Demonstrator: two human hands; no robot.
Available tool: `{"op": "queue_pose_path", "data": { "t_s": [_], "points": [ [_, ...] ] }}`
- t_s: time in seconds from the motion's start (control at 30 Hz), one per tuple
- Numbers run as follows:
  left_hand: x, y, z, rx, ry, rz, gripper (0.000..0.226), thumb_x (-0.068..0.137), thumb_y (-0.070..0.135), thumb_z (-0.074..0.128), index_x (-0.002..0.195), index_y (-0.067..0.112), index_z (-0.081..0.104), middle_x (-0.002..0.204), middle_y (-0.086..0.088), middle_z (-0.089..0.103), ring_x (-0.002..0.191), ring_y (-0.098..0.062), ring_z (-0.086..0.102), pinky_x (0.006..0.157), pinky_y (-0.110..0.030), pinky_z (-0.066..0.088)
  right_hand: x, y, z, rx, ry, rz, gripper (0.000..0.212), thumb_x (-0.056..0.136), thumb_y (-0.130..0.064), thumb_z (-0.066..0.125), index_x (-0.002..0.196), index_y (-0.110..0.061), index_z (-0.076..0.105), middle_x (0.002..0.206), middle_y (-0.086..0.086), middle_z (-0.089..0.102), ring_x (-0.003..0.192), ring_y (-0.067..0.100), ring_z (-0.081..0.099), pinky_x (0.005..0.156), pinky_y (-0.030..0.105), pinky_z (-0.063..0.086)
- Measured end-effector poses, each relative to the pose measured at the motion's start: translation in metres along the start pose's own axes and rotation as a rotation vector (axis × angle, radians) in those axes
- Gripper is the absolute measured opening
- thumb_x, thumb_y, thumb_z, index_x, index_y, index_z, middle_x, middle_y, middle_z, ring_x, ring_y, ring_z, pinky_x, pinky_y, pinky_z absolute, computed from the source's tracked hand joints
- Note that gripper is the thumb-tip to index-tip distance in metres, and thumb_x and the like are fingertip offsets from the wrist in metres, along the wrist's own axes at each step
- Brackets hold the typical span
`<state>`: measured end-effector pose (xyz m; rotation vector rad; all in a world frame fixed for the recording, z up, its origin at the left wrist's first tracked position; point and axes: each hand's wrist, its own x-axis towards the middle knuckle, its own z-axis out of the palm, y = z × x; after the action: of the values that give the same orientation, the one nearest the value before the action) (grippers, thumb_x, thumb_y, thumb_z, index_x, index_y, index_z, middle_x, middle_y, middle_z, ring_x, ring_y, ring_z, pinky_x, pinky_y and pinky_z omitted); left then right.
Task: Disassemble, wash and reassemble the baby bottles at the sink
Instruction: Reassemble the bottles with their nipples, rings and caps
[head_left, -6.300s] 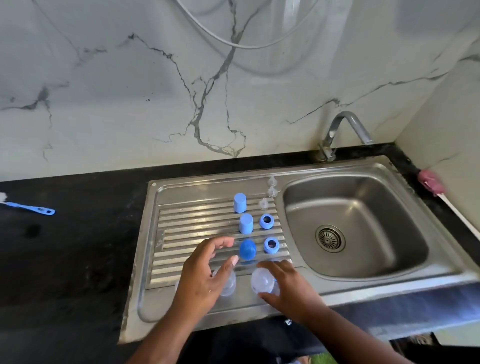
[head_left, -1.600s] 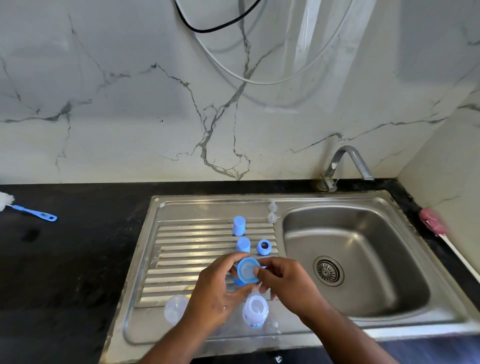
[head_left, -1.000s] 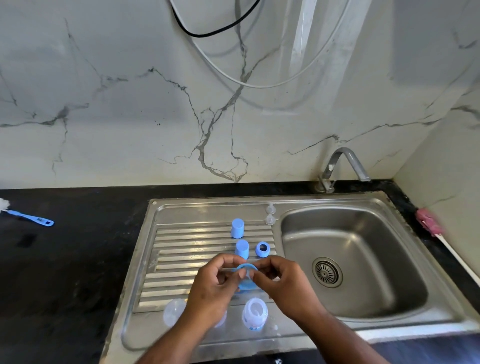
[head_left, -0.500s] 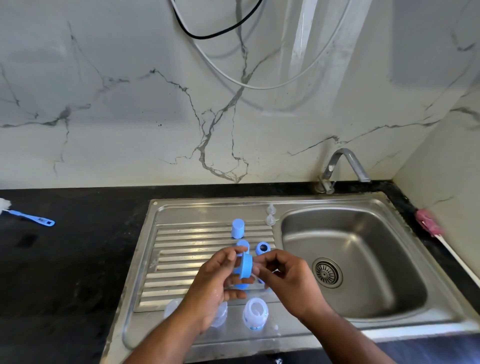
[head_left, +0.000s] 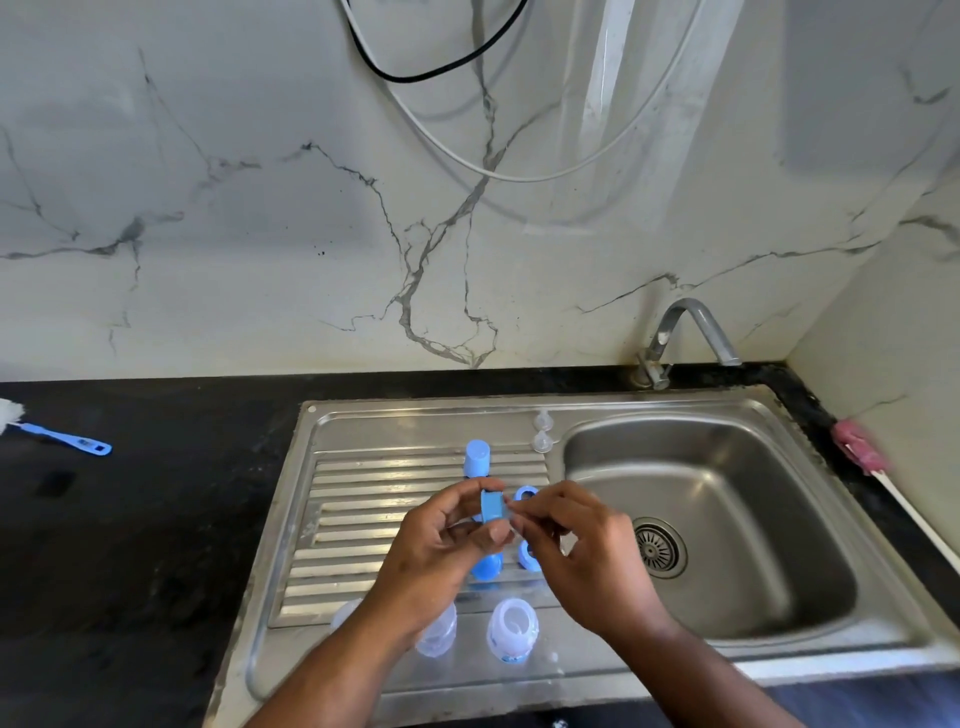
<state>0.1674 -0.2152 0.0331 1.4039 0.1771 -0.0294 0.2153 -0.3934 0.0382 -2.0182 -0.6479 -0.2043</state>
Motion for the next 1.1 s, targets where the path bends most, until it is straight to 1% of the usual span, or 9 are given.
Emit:
{"op": "queue_pose_path", "data": {
  "t_s": [0.07,0.2,0.4,0.47,0.6,0.73,0.83,0.93,1.1],
  "points": [
    [0.000,0.004,0.000,-0.051,-0.056,0.012,0.039,0.089,0.008,0.070,0.128,0.010,0.064,0.120,-0.010,0.074,0.112,-0.030,0.070,0.103,-0.047,0.053,0.006,-0.001,-0.007,0.045,-0.023,0.127,0.018,0.088,-0.013,0.079,0.093,-0.030,0.079,0.086,-0.012,0.072,0.073,0.010,0.069,0.065,0.019,0.052],
    [0.000,0.007,-0.003,-0.181,-0.140,0.022,0.035,0.093,0.010,0.069,0.127,0.011,0.066,0.126,-0.016,0.069,0.118,-0.032,0.066,0.098,-0.040,0.054,0.018,-0.006,-0.015,0.184,-0.075,0.365,0.013,0.088,-0.016,0.079,0.086,-0.028,0.079,0.085,-0.012,0.076,0.076,0.006,0.070,0.070,0.023,0.055],
    [0.002,0.005,-0.007,-0.316,-0.199,-0.025,0.039,0.093,0.013,0.065,0.132,0.009,0.064,0.129,-0.022,0.065,0.116,-0.036,0.065,0.097,-0.038,0.054,0.027,-0.010,-0.017,0.349,-0.131,0.471,0.017,0.091,-0.012,0.074,0.081,-0.025,0.079,0.078,0.004,0.074,0.061,0.017,0.061,0.063,0.038,0.056],
    [0.003,0.003,-0.006,-0.338,-0.198,-0.044,0.040,0.093,0.018,0.072,0.131,0.010,0.065,0.128,-0.021,0.066,0.112,-0.037,0.067,0.096,-0.038,0.055,0.026,-0.011,-0.014,0.356,-0.133,0.476,0.017,0.092,-0.011,0.073,0.082,-0.023,0.078,0.077,0.002,0.075,0.062,0.015,0.063,0.064,0.036,0.056],
    [0.004,0.001,-0.006,-0.354,-0.160,-0.095,0.072,0.077,0.042,0.087,0.134,0.005,0.062,0.122,-0.023,0.069,0.101,-0.034,0.070,0.090,-0.035,0.057,0.018,-0.016,-0.007,0.248,-0.110,0.393,0.014,0.094,-0.016,0.073,0.095,-0.029,0.077,0.091,-0.010,0.074,0.076,0.009,0.070,0.072,0.030,0.058],
    [0.003,0.001,-0.008,-0.293,-0.143,-0.106,0.048,0.088,0.042,0.069,0.122,0.009,0.072,0.104,-0.021,0.071,0.092,-0.028,0.069,0.088,-0.036,0.057,0.010,-0.013,-0.007,0.220,-0.189,0.183,0.031,0.091,-0.012,0.077,0.117,-0.029,0.075,0.113,-0.011,0.067,0.099,0.017,0.070,0.080,0.028,0.059],
    [0.001,0.004,-0.006,-0.250,-0.179,-0.121,0.042,0.093,0.039,0.061,0.126,0.015,0.071,0.100,-0.021,0.070,0.089,-0.027,0.067,0.088,-0.036,0.057,0.007,-0.009,-0.006,0.228,-0.144,0.132,0.032,0.083,-0.011,0.083,0.110,-0.027,0.079,0.110,-0.012,0.069,0.097,0.015,0.072,0.082,0.025,0.059],
    [-0.003,0.009,-0.006,-0.192,-0.192,-0.085,0.036,0.099,0.028,0.064,0.135,0.020,0.065,0.114,-0.021,0.070,0.091,-0.032,0.069,0.094,-0.046,0.057,0.008,-0.008,-0.008,0.223,-0.093,0.141,0.031,0.078,-0.010,0.087,0.096,-0.033,0.080,0.100,-0.014,0.073,0.086,0.012,0.074,0.076,0.024,0.059],
    [-0.007,0.011,-0.010,-0.168,-0.255,-0.062,0.043,0.093,0.036,0.066,0.132,0.019,0.066,0.114,-0.021,0.069,0.092,-0.038,0.067,0.091,-0.050,0.056,0.011,-0.010,-0.014,0.240,-0.108,0.153,0.022,0.078,-0.004,0.086,0.088,-0.023,0.083,0.091,-0.011,0.075,0.071,0.011,0.072,0.068,0.020,0.055]
  ]
}}
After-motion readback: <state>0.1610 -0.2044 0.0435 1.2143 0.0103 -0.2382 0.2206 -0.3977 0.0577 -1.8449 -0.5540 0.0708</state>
